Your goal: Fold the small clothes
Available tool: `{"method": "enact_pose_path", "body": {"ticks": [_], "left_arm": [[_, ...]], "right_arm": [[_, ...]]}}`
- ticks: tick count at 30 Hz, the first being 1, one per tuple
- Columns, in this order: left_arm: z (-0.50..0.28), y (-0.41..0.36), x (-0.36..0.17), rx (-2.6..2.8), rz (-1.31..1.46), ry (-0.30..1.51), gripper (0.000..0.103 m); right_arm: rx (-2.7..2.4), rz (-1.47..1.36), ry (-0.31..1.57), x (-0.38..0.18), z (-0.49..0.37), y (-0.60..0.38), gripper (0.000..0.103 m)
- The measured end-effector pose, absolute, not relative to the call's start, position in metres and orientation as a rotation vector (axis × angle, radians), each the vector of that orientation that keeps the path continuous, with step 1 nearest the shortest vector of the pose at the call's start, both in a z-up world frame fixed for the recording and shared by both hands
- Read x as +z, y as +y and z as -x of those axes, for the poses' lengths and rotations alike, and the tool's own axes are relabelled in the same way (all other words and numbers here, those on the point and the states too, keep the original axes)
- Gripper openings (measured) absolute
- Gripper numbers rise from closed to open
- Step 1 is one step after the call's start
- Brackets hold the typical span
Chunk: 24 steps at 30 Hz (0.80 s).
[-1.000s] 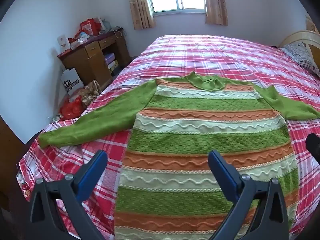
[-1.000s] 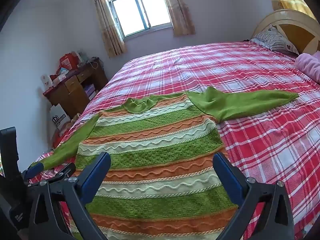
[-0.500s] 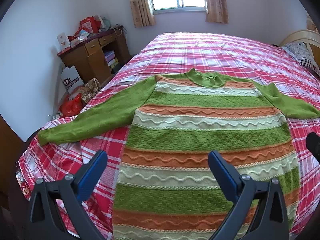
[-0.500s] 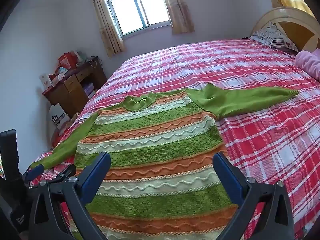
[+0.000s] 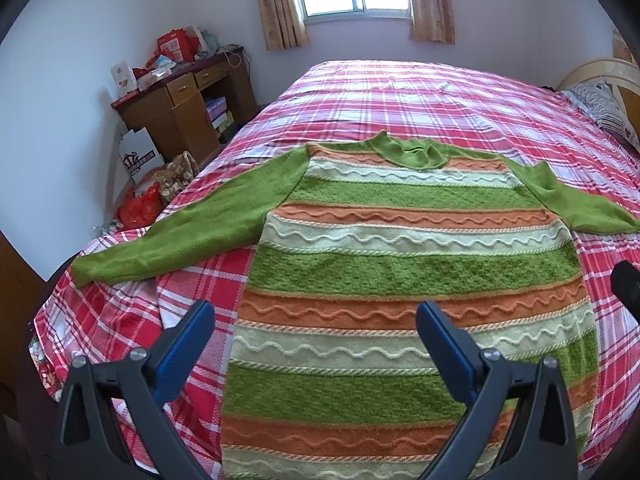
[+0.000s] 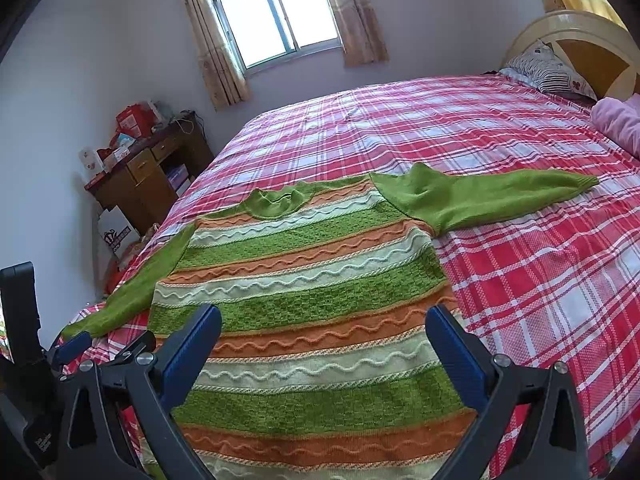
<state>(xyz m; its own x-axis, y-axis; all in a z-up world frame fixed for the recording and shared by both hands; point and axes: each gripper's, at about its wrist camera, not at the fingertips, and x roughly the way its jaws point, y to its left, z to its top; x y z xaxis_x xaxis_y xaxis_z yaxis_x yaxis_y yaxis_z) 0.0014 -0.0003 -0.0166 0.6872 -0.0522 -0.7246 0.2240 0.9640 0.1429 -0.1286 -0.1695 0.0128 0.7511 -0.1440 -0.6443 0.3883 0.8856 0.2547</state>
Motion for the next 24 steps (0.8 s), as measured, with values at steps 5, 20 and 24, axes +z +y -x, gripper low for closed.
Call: {"method": "enact_pose_path", "body": {"ticks": [5,20,24], "left_arm": [[-0.0016,-0.0004,-0.0179,-0.156,-0.226,0.808,0.103],[-0.0011,-0.0015,-0.0186,-0.16,-0.227,0.812,0.103],[-0.0012,-0.0018,-0.0187,-0.16,-0.224,0.814,0.103]], "right_arm": [[-0.299,-0.392,0.662,0.0124,0.1286,-0.1696,0.102],[-0.303,-0.385,0.67,0.0114,0.1274,-0.1695,0.102],[-0.314,-0.376,0.677,0.0102,0.1257,-0.17,0.102]]}}
